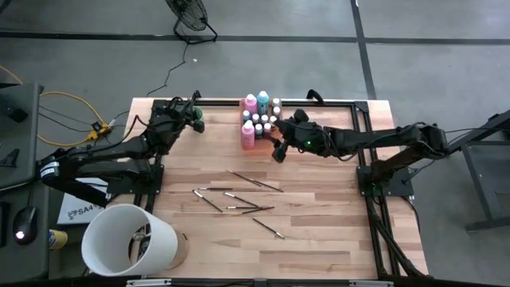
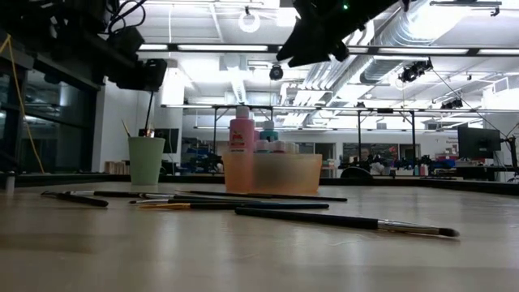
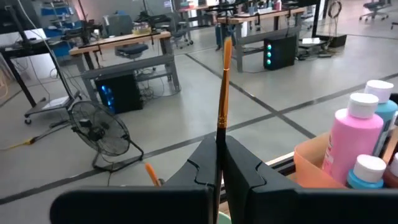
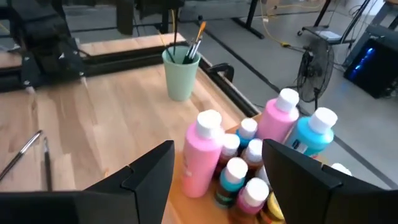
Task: Pick & Place Paint Supplies
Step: Put the orange paintbrush into the cup, then put the white paintbrush into the cup
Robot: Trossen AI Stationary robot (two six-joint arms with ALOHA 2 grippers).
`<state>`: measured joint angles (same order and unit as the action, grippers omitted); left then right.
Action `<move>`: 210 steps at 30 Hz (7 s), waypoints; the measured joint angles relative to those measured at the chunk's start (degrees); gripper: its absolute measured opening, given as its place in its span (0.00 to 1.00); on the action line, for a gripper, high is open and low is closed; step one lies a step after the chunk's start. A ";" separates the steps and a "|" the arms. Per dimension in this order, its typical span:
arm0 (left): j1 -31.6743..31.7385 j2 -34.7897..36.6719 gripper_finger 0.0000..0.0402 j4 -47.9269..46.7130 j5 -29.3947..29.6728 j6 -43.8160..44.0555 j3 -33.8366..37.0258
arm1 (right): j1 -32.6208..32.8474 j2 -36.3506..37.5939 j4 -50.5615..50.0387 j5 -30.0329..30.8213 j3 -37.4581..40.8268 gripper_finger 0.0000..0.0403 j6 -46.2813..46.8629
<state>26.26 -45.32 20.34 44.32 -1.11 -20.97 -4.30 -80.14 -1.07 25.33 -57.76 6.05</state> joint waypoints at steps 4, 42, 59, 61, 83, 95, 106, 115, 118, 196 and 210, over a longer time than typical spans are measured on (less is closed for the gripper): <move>0.02 -1.62 0.01 0.02 1.07 1.12 0.00 | 1.08 0.02 0.03 0.19 0.68 0.59 0.45; -0.02 -5.71 0.58 7.31 7.81 5.67 0.07 | 5.42 0.04 -8.28 -0.99 0.66 0.59 1.97; -0.04 2.97 0.53 3.00 -24.52 -0.55 0.04 | 6.34 0.02 -24.82 -25.59 0.64 0.59 19.39; -0.02 3.63 0.53 2.38 -25.06 -0.49 0.04 | 7.28 0.02 -26.13 -26.55 0.64 0.59 22.06; -0.02 7.78 0.53 -4.70 -25.94 -0.13 0.02 | 28.74 0.02 -14.60 -20.84 0.62 0.59 38.01; -0.02 7.78 0.53 -4.79 -31.10 0.31 0.02 | 35.50 -11.95 -11.98 -13.84 -7.49 0.59 39.34; -0.04 7.78 0.53 -4.52 -31.35 0.94 0.02 | 35.32 -24.48 -34.54 -21.43 -25.87 0.59 43.90; -0.02 7.78 0.53 -4.47 -31.32 1.40 0.02 | 35.18 -31.02 -40.07 -22.63 -31.93 0.59 44.85; -0.03 7.78 0.53 -4.14 -31.32 1.39 0.02 | 34.95 -32.08 -41.69 -22.55 -31.91 0.59 45.80; -0.04 7.74 0.53 -4.27 -31.28 1.60 0.02 | 36.78 -43.41 -49.40 -23.16 -31.69 0.33 52.32; -0.04 7.74 0.53 -4.27 -31.13 1.55 0.02 | 38.82 -43.47 -47.33 -21.71 -31.66 0.28 46.74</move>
<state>26.22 -37.58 16.08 13.19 0.45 -20.95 34.52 -123.61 -48.40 3.62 -89.43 52.80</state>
